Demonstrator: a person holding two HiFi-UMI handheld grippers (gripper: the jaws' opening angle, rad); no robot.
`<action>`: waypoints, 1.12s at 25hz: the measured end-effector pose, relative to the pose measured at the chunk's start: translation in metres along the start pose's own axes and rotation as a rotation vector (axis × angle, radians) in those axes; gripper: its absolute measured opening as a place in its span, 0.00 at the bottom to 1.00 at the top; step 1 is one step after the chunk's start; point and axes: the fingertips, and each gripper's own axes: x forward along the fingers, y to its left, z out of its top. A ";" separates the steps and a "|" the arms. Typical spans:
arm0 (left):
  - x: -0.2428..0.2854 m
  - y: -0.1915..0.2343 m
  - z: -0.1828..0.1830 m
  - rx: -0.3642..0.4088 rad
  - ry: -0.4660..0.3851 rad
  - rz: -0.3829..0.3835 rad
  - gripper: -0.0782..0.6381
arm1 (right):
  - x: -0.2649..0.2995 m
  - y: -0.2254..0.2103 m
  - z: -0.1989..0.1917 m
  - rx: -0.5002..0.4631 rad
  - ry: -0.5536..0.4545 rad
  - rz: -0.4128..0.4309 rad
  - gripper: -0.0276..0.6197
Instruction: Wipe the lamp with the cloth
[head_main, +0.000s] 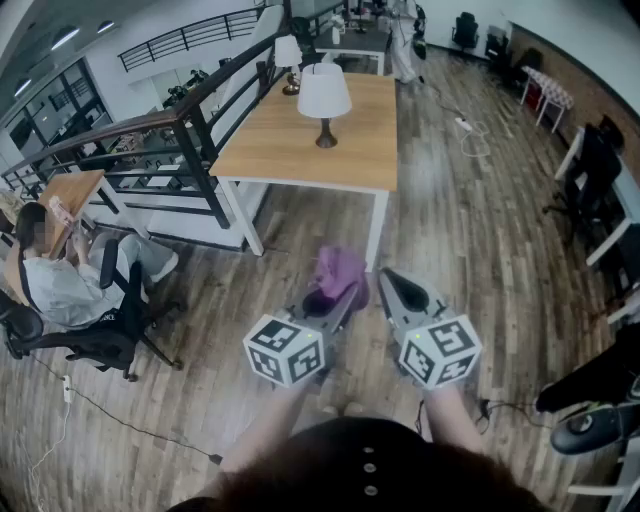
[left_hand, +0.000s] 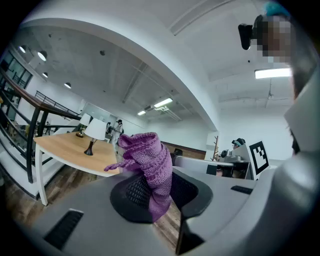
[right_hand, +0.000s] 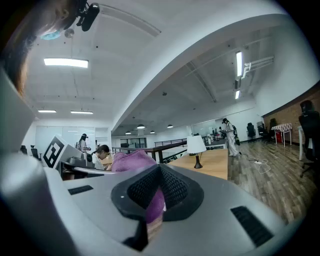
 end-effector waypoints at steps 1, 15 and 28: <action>0.000 -0.001 0.000 -0.001 -0.001 0.000 0.22 | 0.000 0.000 0.001 -0.002 -0.002 0.001 0.06; -0.005 -0.002 0.000 0.000 -0.011 0.011 0.22 | -0.001 0.002 -0.005 0.001 0.009 0.001 0.06; 0.002 -0.002 0.008 0.016 -0.032 0.028 0.22 | 0.005 -0.007 -0.001 0.029 -0.012 0.019 0.06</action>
